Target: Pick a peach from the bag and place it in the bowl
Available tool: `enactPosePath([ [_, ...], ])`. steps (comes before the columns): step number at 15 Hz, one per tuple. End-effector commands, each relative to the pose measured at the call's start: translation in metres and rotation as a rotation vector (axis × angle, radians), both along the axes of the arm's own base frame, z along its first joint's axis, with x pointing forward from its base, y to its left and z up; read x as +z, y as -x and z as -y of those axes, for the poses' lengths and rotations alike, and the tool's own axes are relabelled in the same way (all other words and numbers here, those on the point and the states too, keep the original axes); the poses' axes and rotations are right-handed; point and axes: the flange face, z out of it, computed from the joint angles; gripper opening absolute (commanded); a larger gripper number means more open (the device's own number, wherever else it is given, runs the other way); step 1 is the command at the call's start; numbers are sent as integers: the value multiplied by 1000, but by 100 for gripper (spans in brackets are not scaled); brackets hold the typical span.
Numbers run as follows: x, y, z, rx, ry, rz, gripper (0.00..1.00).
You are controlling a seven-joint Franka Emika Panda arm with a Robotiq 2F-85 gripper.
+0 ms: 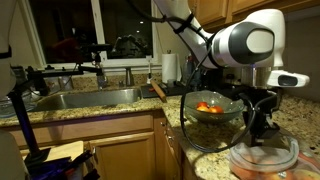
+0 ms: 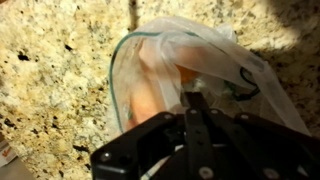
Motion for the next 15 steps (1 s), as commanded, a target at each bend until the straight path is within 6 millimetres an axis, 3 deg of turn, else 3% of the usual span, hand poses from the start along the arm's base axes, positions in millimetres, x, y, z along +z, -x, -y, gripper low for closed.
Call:
enactPosePath([
  [1, 0, 13, 14, -48, 33, -29, 0],
  [7, -2, 24, 28, -78, 52, -43, 0],
  [15, -2, 28, 28, -83, 77, -63, 0],
])
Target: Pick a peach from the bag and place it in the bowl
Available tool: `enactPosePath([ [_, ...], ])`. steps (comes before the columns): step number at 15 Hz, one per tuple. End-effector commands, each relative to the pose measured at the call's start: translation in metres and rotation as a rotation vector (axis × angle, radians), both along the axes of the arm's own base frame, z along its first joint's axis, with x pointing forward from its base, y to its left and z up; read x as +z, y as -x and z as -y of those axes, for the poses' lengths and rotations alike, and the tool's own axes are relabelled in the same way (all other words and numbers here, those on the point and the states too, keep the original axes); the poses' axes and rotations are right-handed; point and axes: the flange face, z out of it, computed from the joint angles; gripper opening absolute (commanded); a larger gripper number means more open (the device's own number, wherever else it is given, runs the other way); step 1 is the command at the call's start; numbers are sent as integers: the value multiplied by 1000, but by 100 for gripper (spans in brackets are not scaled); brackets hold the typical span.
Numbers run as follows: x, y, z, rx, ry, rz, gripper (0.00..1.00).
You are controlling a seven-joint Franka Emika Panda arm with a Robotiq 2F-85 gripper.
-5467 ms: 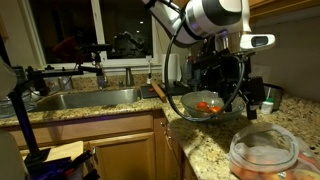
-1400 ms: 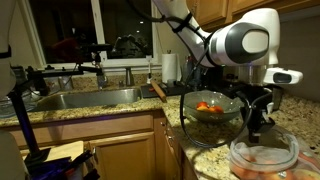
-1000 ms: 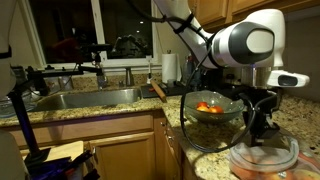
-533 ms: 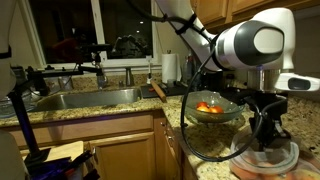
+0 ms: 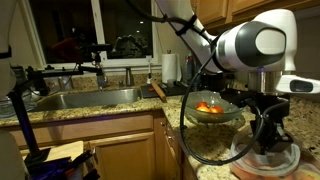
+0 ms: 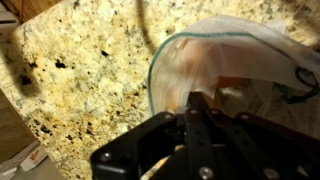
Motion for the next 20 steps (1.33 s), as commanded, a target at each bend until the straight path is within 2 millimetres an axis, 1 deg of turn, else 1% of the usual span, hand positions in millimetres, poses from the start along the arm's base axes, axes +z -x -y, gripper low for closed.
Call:
enactPosePath([
  [1, 5, 10, -4, -24, 42, -31, 0],
  [7, 5, 7, -16, -12, 84, -68, 0],
  [10, 4, 7, -19, -4, 95, -84, 0],
  [20, 2, 12, -15, -13, 95, -110, 0],
])
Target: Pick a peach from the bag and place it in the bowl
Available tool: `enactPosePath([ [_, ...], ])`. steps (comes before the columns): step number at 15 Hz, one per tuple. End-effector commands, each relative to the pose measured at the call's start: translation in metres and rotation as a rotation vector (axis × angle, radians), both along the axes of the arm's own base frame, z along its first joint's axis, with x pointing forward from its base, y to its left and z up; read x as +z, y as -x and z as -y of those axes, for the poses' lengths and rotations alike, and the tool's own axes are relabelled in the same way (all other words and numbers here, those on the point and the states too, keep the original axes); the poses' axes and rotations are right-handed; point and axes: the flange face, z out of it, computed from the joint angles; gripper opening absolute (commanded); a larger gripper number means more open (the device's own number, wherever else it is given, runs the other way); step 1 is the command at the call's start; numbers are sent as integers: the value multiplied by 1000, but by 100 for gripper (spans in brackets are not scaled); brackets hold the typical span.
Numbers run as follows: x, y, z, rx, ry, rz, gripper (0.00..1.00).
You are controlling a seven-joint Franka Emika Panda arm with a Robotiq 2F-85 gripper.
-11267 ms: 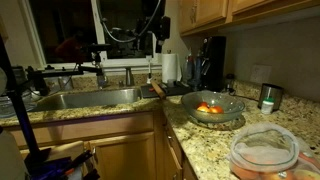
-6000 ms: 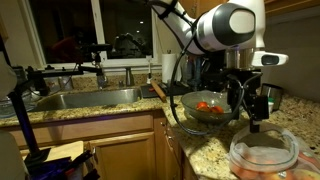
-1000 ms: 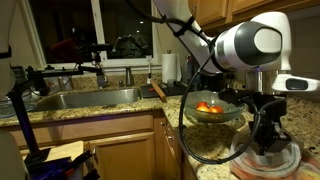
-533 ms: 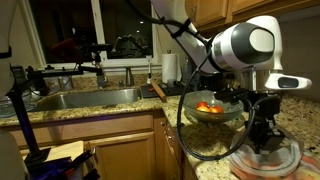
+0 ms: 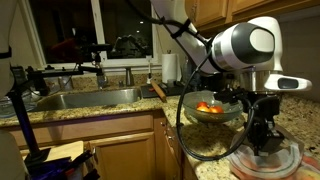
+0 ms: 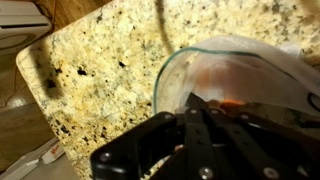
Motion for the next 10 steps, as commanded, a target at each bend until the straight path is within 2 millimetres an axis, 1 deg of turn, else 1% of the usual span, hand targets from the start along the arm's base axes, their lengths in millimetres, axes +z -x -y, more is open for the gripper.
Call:
enactPosePath([
  [1, 7, 10, 4, -24, 24, -17, 0],
  [4, 7, 11, 8, -28, 25, -16, 0],
  [10, 5, 11, 29, -38, 63, -2, 0],
])
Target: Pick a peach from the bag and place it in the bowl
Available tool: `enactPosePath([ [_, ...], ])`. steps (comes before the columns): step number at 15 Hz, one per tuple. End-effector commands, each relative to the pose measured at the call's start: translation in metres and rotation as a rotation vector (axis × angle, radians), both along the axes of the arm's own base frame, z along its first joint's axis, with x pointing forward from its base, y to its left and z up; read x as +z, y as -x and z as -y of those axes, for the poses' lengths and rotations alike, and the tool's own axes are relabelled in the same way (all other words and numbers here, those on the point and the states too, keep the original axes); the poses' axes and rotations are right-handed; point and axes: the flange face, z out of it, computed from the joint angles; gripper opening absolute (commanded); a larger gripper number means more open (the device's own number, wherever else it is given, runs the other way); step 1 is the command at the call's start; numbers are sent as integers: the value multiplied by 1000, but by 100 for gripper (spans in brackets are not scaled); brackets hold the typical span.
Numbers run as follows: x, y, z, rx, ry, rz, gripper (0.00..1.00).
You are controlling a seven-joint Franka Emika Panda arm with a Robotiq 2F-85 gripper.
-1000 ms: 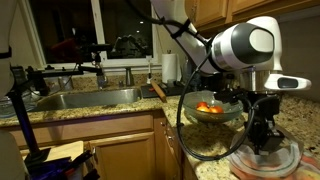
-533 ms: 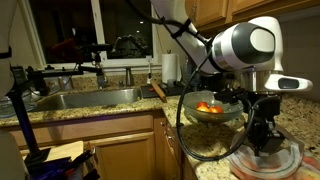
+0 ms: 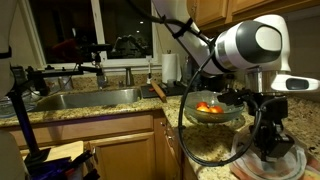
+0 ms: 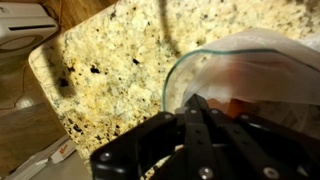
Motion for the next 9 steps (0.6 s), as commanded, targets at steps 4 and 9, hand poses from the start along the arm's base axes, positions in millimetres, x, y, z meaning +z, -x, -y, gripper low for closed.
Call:
enactPosePath([
  [4, 3, 4, 18, -15, 66, -5, 0],
  [9, 5, 1, 15, -1, 78, -5, 0],
])
